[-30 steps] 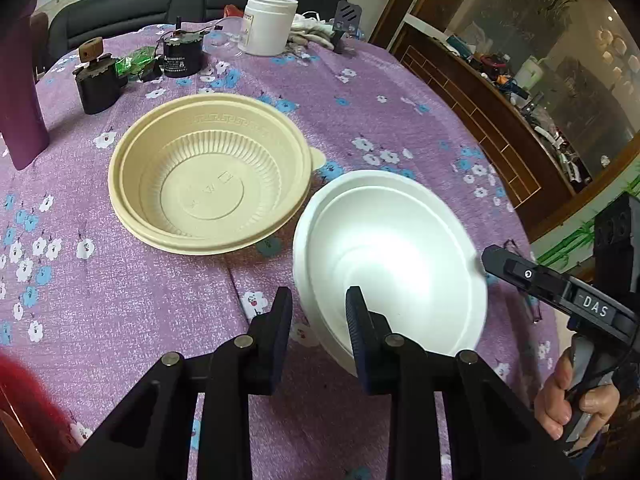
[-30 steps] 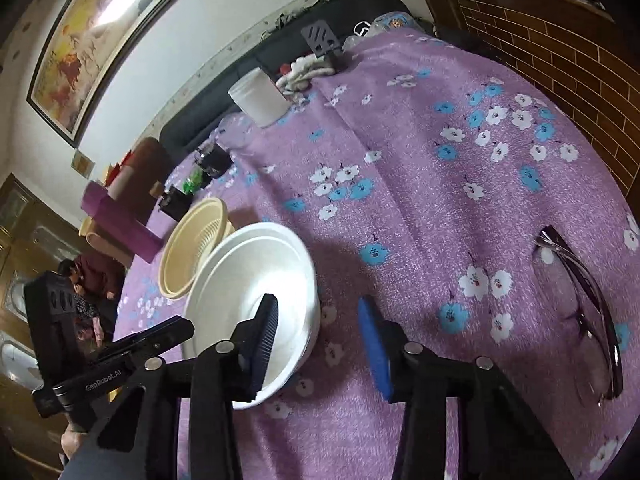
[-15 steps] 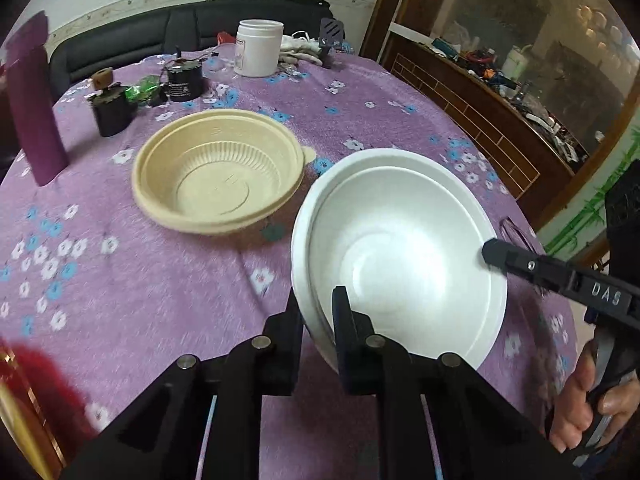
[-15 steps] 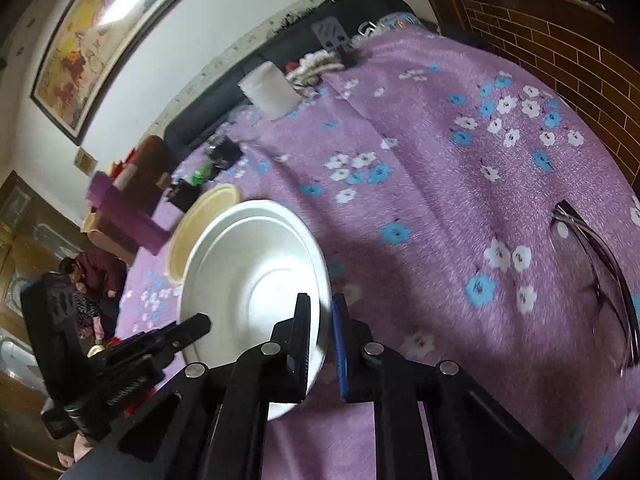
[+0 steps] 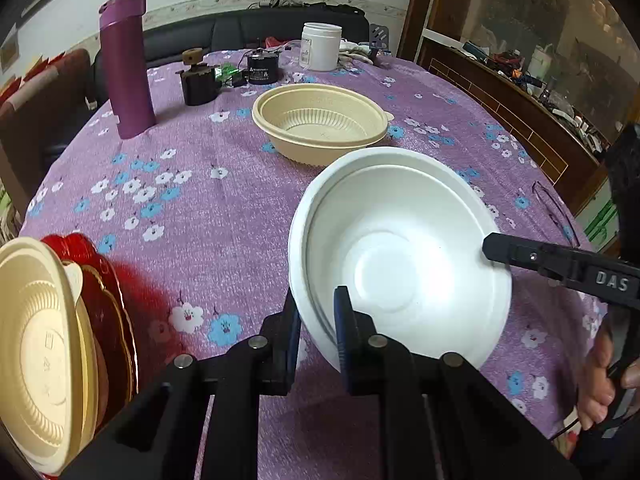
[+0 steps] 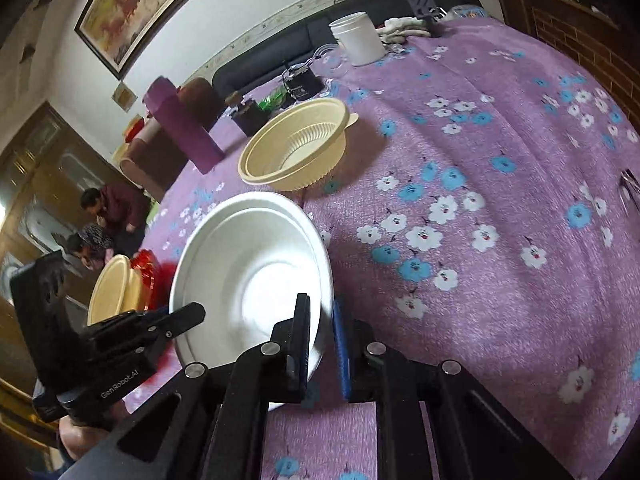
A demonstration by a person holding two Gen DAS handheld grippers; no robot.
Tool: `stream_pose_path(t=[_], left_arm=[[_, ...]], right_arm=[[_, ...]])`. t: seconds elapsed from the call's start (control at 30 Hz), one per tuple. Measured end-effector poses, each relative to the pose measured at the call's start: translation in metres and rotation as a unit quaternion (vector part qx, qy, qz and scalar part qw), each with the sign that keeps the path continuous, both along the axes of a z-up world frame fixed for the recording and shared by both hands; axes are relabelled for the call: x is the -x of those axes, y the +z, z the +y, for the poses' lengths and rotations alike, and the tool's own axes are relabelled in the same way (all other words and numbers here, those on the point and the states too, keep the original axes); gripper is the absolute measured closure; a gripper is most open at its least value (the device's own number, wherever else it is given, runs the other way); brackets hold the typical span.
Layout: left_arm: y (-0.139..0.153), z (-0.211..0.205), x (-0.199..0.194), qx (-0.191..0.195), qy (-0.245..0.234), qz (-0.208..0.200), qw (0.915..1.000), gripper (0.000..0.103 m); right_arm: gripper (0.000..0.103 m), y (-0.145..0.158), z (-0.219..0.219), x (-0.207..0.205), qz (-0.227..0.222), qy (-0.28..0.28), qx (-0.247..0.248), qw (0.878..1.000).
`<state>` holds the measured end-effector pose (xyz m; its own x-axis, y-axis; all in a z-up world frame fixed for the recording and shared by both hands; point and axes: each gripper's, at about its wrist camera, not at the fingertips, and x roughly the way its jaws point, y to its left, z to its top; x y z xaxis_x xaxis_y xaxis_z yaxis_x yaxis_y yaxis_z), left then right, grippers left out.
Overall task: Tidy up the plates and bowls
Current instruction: 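Carry the white bowl with the left gripper over the cream bowl stack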
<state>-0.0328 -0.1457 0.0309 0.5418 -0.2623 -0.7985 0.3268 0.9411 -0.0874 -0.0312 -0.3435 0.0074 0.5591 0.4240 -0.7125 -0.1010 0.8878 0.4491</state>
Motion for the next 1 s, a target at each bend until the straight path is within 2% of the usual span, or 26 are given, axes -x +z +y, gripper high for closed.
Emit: stream_pose_path(t=[0.03, 0.1, 0.17, 0.33, 0.37, 0.43, 0.47, 0.5, 0.7, 1.0], left_arm=[[-0.001, 0.000, -0.001, -0.004, 0.002, -0.005, 1.0000, 0.082], [-0.002, 0.000, -0.001, -0.005, 0.002, -0.013, 0.9999, 0.079], [-0.003, 0.001, -0.003, -0.003, 0.004, -0.015, 0.9999, 0.079], [-0.004, 0.001, -0.003, -0.009, 0.011, -0.034, 0.9993, 0.079], [-0.004, 0.000, -0.002, -0.012, 0.007, -0.036, 0.9993, 0.079], [-0.004, -0.002, 0.000, -0.017, 0.005, -0.042, 0.9990, 0.082], [-0.003, -0.004, 0.002, -0.019, 0.002, -0.048, 0.9987, 0.082], [-0.002, -0.005, 0.005, -0.025, 0.000, -0.055, 0.9982, 0.082], [0.013, -0.001, 0.012, -0.030, 0.003, -0.076, 0.9966, 0.082], [0.037, 0.023, 0.023, -0.030, 0.025, -0.100, 0.9942, 0.082]], right_arm=[[0.084, 0.001, 0.001, 0.001, -0.002, -0.001, 0.006, 1.000], [0.060, 0.004, 0.000, 0.004, -0.014, -0.011, 0.026, 1.000], [0.047, 0.008, -0.005, 0.008, -0.024, -0.016, 0.032, 0.999], [0.046, 0.007, -0.009, 0.012, -0.023, -0.015, 0.024, 0.999], [0.046, 0.005, -0.008, 0.011, -0.021, -0.013, 0.017, 1.000], [0.059, 0.000, -0.003, 0.009, -0.014, -0.006, 0.012, 1.000], [0.079, -0.002, 0.000, 0.007, -0.007, -0.001, 0.010, 1.000], [0.088, -0.004, 0.002, 0.008, -0.005, 0.000, 0.001, 1.000], [0.088, 0.011, 0.007, 0.016, -0.021, -0.009, 0.001, 1.000], [0.088, 0.038, 0.024, 0.017, -0.034, 0.016, -0.020, 0.999]])
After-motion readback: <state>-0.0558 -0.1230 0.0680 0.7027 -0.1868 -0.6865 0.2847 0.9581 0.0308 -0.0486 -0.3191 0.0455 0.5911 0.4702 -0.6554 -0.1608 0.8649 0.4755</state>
